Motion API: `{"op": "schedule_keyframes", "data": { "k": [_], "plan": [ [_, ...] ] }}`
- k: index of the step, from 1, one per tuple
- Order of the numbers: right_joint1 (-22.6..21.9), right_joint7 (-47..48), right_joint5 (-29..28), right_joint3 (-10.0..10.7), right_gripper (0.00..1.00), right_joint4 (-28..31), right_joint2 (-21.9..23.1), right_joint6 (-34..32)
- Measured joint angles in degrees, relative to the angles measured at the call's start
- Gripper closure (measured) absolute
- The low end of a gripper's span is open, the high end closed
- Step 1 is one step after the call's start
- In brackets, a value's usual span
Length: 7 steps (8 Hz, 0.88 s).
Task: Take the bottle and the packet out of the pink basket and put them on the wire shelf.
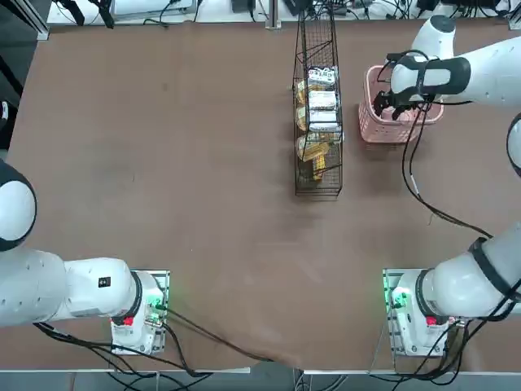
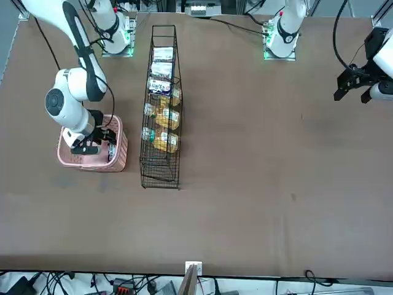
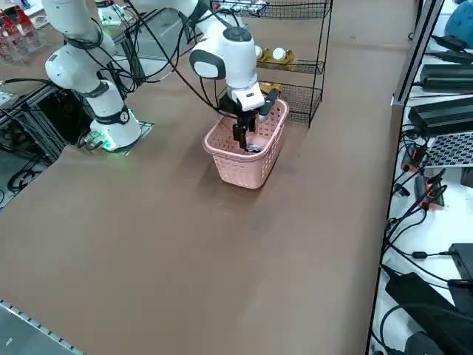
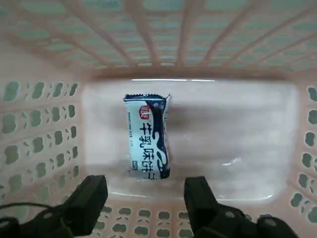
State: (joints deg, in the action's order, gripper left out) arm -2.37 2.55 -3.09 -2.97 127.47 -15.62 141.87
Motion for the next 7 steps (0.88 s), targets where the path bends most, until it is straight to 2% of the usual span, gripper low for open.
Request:
{"op": "schedule_keyframes", "data": {
  "k": [7],
  "plan": [
    [0.0,-0.7,0.0,0.0,0.08,-1.3,-1.8,1.3]
  ]
}}
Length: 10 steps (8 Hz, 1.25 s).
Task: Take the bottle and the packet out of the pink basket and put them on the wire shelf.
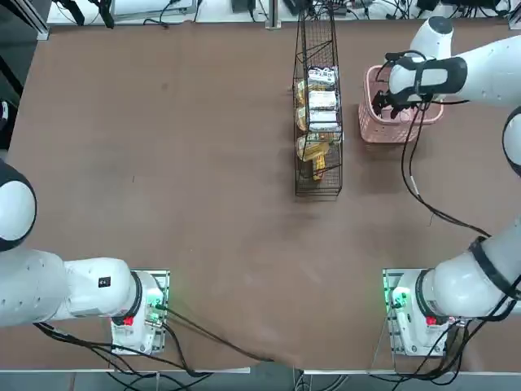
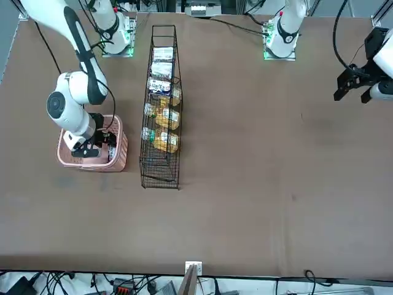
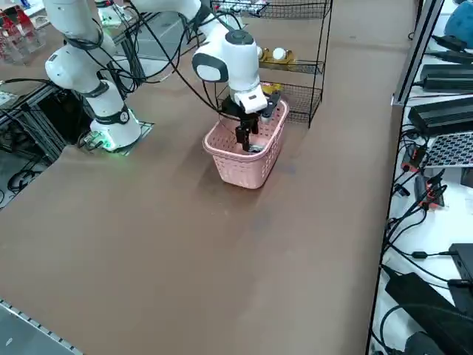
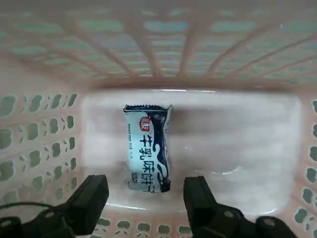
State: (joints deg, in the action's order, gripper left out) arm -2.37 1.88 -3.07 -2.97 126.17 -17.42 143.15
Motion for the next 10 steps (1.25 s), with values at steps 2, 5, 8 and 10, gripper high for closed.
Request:
{"op": "schedule_keyframes", "data": {
  "k": [2,5,8,10],
  "plan": [
    [0.0,-0.4,0.0,0.0,0.07,-0.4,-0.4,0.0],
    [0.0,-0.5,0.0,0.0,0.07,-0.7,-1.3,0.0],
    [0.0,-1.0,0.0,0.0,0.07,-0.8,-2.0,0.2],
    [0.0,-1.5,0.0,0.0,0.07,-0.9,-2.8,0.7]
  ]
}}
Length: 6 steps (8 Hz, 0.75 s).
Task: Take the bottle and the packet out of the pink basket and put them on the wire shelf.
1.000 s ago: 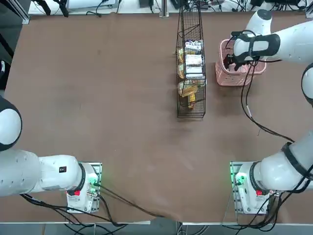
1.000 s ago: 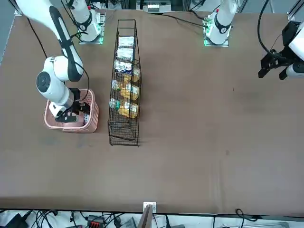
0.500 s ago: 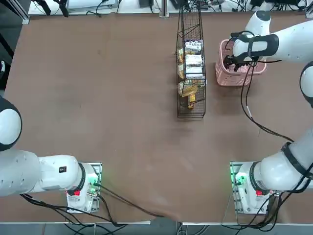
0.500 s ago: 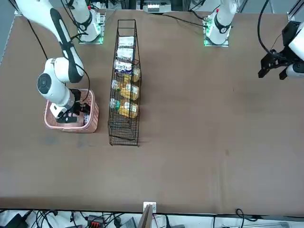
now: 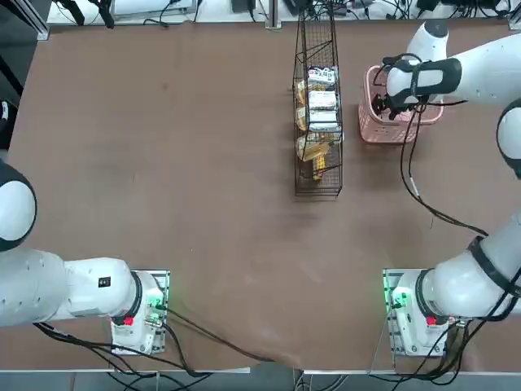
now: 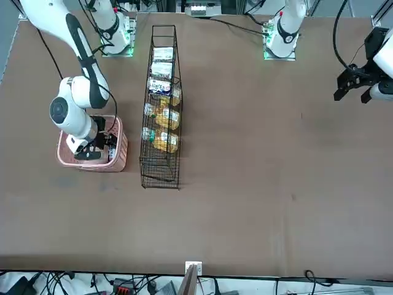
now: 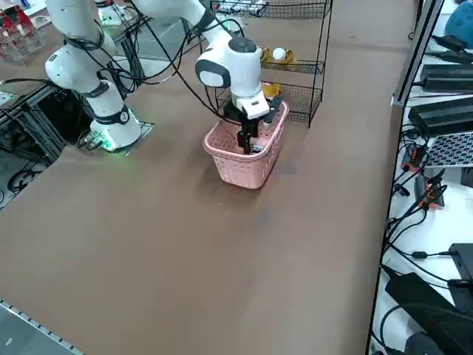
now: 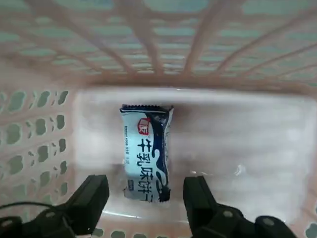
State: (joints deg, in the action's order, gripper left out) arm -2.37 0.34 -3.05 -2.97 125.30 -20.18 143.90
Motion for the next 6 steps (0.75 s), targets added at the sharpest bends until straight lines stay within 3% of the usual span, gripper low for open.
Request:
{"op": "schedule_keyframes", "data": {
  "k": [6],
  "plan": [
    [0.0,-0.8,0.0,0.0,0.07,-0.1,-2.0,1.3]
  ]
}}
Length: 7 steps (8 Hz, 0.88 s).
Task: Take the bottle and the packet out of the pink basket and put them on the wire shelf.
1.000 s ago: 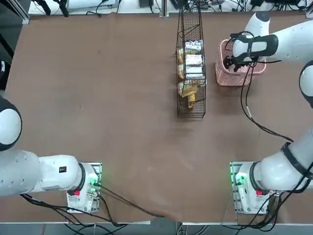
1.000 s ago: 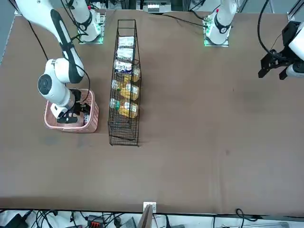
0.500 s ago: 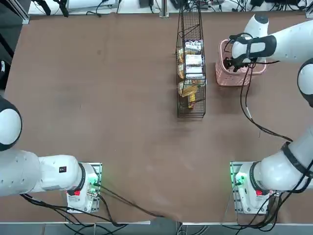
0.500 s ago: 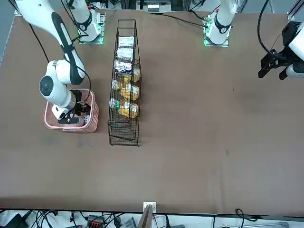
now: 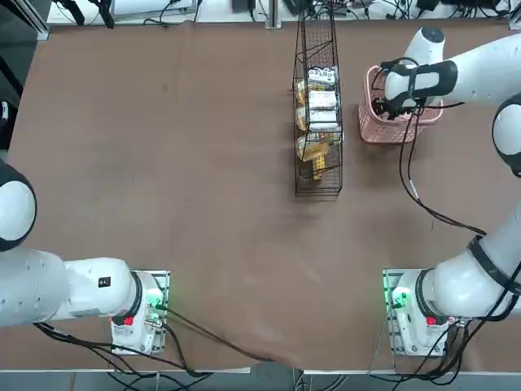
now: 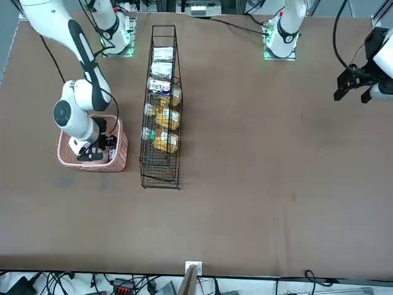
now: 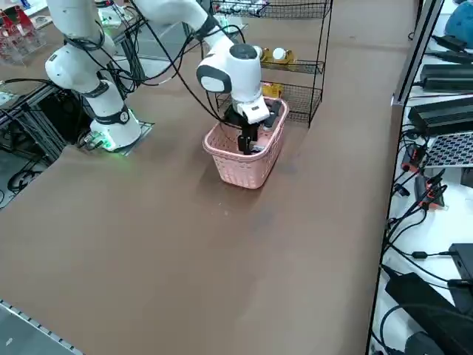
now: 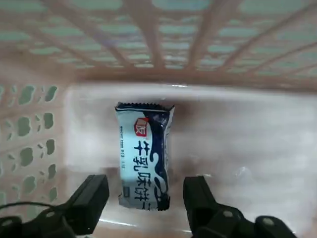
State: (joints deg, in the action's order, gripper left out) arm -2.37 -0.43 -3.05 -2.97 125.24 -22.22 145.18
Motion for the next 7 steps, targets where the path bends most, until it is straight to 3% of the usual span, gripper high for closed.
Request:
{"op": "schedule_keyframes", "data": {
  "k": [7],
  "plan": [
    [0.0,-0.3,0.0,0.0,0.1,-0.1,-1.4,2.4]
  ]
}}
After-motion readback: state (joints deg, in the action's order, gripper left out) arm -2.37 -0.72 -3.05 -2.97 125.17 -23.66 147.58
